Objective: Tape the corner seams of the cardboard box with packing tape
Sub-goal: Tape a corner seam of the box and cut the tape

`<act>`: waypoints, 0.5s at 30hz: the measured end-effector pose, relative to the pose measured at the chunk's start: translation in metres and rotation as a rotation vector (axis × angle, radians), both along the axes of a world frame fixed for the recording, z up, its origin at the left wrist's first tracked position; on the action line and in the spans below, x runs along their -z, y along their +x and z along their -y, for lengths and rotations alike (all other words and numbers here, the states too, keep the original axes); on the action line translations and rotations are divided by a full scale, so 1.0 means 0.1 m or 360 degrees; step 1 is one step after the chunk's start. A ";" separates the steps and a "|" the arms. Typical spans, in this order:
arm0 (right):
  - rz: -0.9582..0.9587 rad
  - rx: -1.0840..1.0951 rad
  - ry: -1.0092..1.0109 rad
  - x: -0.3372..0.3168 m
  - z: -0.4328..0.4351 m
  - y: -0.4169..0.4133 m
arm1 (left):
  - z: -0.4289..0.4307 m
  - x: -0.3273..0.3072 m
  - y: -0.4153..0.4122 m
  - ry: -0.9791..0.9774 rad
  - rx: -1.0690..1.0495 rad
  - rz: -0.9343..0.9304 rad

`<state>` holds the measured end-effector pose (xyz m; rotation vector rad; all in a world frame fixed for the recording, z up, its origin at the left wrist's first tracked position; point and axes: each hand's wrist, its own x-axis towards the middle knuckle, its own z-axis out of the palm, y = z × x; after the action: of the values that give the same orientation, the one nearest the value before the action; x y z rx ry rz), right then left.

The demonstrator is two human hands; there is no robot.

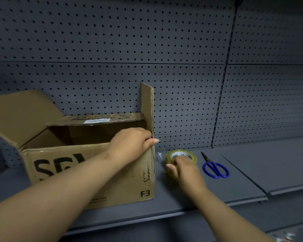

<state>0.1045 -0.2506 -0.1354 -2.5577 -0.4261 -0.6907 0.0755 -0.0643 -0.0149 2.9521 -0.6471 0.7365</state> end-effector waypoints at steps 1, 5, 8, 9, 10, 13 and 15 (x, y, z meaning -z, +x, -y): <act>-0.0101 0.0127 -0.0199 -0.01 0.10 0.07 | -0.01 0.00 0.00 -0.0019 -0.0025 -0.0018; -0.0427 0.0284 -0.0725 0.04 0.30 0.30 | -0.03 -0.01 -0.02 -0.0212 -0.0059 -0.0073; -0.0694 0.0263 -0.0484 0.06 0.30 0.45 | -0.04 -0.02 -0.08 -0.0415 -0.0063 -0.0012; -0.0793 0.0242 -0.0332 0.00 0.31 0.44 | -0.05 -0.02 -0.10 -0.0498 -0.0063 0.0050; -0.0825 0.0206 -0.0301 0.00 0.35 0.41 | -0.06 -0.03 -0.14 -0.0580 -0.0050 0.0140; -0.0566 0.0159 0.0023 -0.15 0.41 0.18 | -0.08 -0.10 -0.23 -0.0714 0.0051 0.0366; -0.0415 0.0091 0.0302 -0.35 0.41 0.05 | -0.04 -0.19 -0.28 -0.0740 0.0150 0.0404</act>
<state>0.1097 -0.2912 -0.1004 -2.4421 -0.1912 -0.3876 0.0480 -0.0599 0.0044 2.4141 -0.5321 1.0914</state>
